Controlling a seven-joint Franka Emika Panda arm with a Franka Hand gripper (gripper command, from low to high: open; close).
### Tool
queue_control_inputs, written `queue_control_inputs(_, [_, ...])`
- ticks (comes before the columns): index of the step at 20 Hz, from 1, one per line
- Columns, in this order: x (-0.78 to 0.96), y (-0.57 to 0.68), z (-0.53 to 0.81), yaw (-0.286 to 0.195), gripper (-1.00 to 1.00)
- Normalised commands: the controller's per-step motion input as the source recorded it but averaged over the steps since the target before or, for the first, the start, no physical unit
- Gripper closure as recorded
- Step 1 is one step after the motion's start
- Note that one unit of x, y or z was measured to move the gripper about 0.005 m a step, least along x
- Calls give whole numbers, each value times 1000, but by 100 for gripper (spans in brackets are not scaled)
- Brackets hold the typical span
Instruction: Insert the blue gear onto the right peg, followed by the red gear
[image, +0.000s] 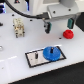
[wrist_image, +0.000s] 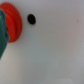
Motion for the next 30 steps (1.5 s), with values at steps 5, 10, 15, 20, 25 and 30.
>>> queue_control_inputs(5, [-237,314,-27,0,-100])
queue_control_inputs(10, [-332,442,-35,0,-100])
queue_control_inputs(15, [-363,290,-54,0,-100])
queue_control_inputs(20, [-234,154,-249,0,-100])
queue_control_inputs(25, [-224,108,-338,0,-100])
queue_control_inputs(30, [-271,145,-272,0,-100])
